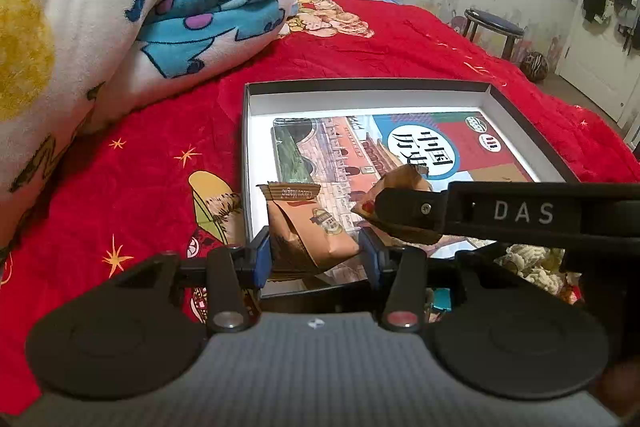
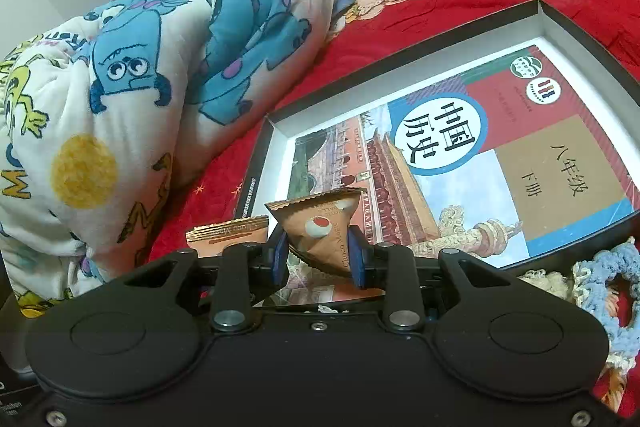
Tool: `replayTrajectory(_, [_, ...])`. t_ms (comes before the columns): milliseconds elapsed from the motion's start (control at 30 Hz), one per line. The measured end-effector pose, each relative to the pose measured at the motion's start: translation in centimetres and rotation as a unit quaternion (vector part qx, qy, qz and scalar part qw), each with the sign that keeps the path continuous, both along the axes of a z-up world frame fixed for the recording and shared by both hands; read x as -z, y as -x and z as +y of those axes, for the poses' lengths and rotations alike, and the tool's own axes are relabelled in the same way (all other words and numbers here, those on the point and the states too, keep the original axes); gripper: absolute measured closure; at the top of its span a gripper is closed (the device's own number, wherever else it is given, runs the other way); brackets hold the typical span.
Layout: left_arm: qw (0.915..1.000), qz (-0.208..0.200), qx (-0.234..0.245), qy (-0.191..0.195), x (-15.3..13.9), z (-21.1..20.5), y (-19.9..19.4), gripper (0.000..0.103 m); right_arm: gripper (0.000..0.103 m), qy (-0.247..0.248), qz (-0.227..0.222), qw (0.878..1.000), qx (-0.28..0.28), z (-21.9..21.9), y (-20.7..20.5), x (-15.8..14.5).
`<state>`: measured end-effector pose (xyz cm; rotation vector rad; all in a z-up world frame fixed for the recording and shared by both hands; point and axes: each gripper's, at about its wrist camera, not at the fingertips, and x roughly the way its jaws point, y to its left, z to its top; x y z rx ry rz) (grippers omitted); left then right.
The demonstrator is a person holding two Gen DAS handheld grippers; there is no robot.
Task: Organize objects
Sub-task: 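Lift both held packets and carry them over the black box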
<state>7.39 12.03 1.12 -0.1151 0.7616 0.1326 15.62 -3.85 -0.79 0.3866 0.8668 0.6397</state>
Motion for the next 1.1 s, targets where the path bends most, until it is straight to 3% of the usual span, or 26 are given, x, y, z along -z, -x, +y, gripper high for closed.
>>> replayTrajectory(600, [0.9998,0.020,0.007,0.002,0.29,-0.10,-0.15,0.053,0.073,0.000,0.031,0.999,-0.009,0.15,-0.52,0.66])
replayTrajectory(1100, [0.9997,0.021,0.007,-0.005,0.41,-0.13,-0.24,0.053,0.073,0.007,0.030,1.000,-0.008,0.37,-0.82,0.57])
